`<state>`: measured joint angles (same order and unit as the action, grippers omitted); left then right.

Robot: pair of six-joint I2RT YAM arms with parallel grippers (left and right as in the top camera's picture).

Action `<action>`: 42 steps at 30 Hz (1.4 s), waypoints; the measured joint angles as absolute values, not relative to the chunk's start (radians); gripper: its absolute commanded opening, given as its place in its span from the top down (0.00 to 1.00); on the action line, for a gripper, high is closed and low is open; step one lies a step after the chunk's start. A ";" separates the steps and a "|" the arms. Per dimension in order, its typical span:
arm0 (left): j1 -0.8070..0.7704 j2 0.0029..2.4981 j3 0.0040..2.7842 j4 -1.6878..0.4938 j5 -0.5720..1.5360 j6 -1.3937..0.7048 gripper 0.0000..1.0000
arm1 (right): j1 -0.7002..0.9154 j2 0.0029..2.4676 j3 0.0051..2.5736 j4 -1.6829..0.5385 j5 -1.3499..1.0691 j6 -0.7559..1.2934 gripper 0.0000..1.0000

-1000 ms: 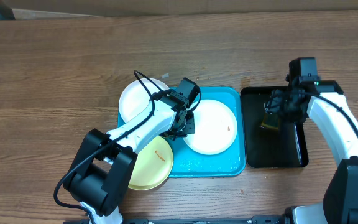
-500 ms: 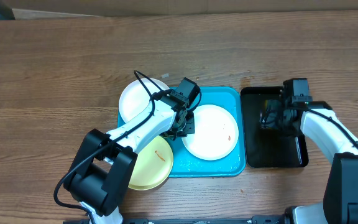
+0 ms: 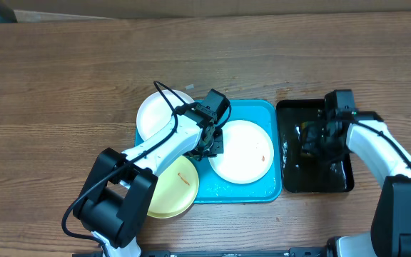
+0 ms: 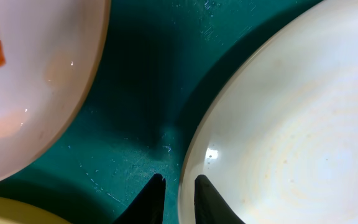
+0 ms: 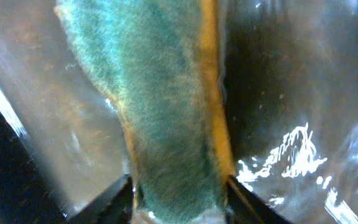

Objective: Clean dirty plates on tray and stack at the side
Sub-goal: 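Lower the right gripper onto the green sponge in the water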

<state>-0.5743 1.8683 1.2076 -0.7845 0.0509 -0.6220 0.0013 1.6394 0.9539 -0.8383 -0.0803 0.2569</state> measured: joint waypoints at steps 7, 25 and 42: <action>-0.574 1.868 1.208 -0.785 0.051 -0.622 0.80 | 0.001 1.640 1.053 -0.811 -0.070 0.235 0.41; -0.574 1.868 1.209 -0.785 0.051 -0.622 0.79 | 0.008 1.643 0.902 -0.641 -0.045 0.238 0.30; -0.574 1.868 1.209 -0.785 0.051 -0.622 0.79 | 0.008 1.651 0.913 -0.519 -0.010 0.234 0.30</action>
